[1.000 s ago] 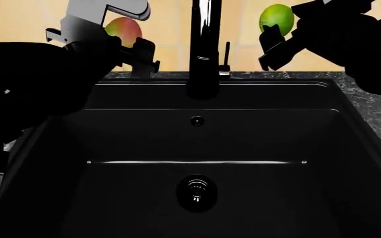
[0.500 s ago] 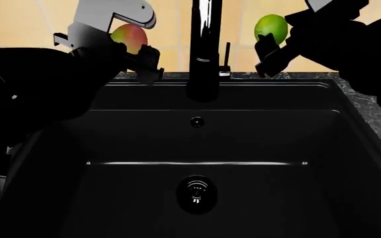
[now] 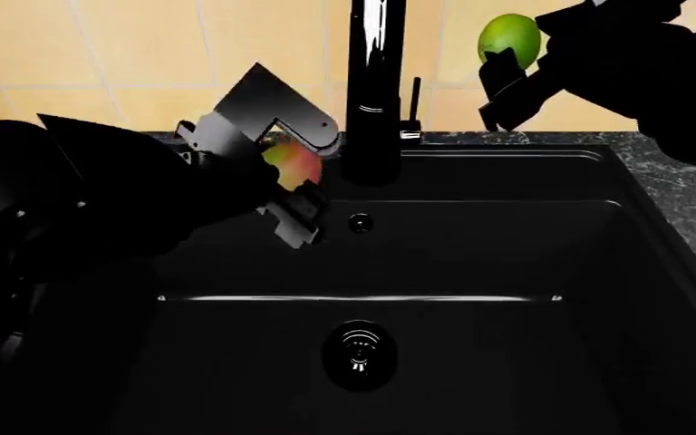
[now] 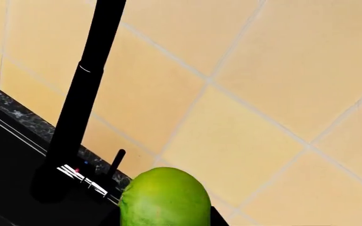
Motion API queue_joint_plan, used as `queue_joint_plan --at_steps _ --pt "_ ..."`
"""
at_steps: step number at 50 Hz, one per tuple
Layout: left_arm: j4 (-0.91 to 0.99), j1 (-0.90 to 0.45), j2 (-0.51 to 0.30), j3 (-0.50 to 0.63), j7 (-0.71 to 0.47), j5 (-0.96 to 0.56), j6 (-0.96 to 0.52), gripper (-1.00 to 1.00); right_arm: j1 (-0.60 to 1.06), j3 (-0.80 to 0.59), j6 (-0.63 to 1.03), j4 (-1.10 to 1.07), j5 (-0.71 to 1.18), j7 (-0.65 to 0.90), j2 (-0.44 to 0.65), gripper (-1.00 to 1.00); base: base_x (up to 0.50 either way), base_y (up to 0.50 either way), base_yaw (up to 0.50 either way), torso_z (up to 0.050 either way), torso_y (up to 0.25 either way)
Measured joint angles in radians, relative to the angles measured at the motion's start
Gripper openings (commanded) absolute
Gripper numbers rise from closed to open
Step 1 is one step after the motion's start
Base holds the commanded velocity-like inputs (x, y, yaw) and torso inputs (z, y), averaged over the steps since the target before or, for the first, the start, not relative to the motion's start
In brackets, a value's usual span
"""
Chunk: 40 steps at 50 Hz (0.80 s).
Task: Pick up the fruits and vegetables and place them in the sink. Turn on the sink faucet to wash them. Then turn the sink off and put them in the tray.
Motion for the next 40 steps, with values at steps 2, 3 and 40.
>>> queue_joint_plan --at_steps 2,3,40 --pt "-0.006 -0.002 0.002 0.021 0.025 0.005 -0.003 -1.0 0.0 0.002 -0.001 0.0 0.0 0.001 0.001 -1.0 0.0 0.0 0.0 0.0 0.005" --pt "-0.009 -0.003 0.004 0.031 0.037 0.008 -0.004 -1.0 0.001 0.003 -0.001 0.0 0.0 0.002 0.002 -1.0 0.0 0.0 0.0 0.0 0.0" --pt "-0.164 0.04 0.128 0.318 0.344 0.14 0.075 -1.0 -0.011 0.023 -0.012 0.0 0.01 0.019 0.012 -1.0 0.0 0.0 0.0 0.0 0.001"
